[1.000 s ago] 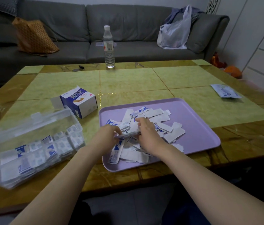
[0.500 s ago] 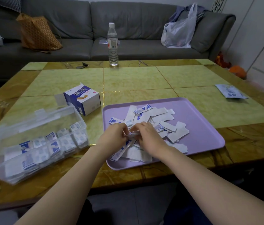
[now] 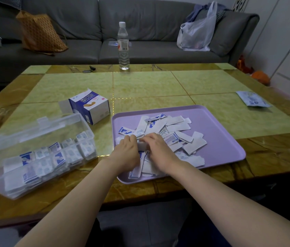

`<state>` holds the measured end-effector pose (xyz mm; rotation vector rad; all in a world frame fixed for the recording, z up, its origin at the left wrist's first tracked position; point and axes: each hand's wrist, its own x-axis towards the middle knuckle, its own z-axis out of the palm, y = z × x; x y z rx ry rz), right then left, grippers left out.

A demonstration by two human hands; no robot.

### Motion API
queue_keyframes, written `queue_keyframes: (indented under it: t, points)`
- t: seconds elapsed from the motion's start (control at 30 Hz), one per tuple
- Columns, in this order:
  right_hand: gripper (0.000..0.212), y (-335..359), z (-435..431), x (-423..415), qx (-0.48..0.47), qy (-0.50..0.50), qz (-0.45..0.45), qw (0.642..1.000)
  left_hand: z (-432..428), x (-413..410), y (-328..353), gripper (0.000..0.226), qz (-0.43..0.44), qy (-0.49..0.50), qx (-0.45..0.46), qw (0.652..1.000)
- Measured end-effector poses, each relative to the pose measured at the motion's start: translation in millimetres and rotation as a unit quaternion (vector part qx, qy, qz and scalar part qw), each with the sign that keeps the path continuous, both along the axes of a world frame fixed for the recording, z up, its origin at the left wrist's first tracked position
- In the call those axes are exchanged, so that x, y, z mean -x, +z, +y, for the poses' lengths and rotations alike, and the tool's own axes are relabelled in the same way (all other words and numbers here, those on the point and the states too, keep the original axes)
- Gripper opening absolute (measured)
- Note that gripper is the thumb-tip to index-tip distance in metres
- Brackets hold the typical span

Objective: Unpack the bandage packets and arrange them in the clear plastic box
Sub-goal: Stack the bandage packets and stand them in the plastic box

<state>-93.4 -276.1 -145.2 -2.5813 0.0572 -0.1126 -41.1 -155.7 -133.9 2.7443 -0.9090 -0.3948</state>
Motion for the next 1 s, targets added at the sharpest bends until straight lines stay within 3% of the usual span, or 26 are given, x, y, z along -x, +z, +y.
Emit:
queue_keyframes:
  t: [0.27, 0.37, 0.43, 0.5, 0.57, 0.7, 0.8, 0.9, 1.0]
  points:
    - [0.029, 0, -6, 1, 0.001, -0.051, -0.017, 0.999, 1, 0, -3, 0.021, -0.056, -0.015, -0.021, 0.998]
    - [0.022, 4, -5, 0, -0.011, -0.052, -0.067, 0.996, 1, 1, 5, 0.009, -0.081, 0.005, 0.027, 0.996]
    - [0.018, 10, -7, 0, -0.043, -0.071, -0.106, 0.991, 2, -1, 10, 0.013, -0.082, 0.017, 0.074, 0.994]
    - [0.013, 17, -11, 2, -0.1, -0.083, -0.107, 0.986, 5, -4, 16, 0.014, -0.031, 0.034, 0.148, 0.988]
    - [0.008, 26, -16, 4, -0.183, -0.094, -0.084, 0.975, 11, -9, 25, 0.015, 0.048, 0.07, 0.241, 0.967]
    - [0.01, 41, -24, 6, -0.388, -0.115, -0.049, 0.913, 19, -9, 43, 0.014, 0.168, 0.143, 0.361, 0.906]
    - [0.009, 48, -25, 10, -0.441, -0.103, -0.034, 0.891, 21, -4, 52, 0.019, 0.234, 0.183, 0.441, 0.847]
    - [0.006, 49, -23, 14, -0.408, -0.098, -0.016, 0.908, 22, 1, 57, 0.019, 0.222, 0.177, 0.466, 0.838]
    - [0.001, 43, -22, 15, -0.243, -0.088, -0.024, 0.966, 24, 5, 56, 0.02, 0.128, 0.151, 0.428, 0.882]
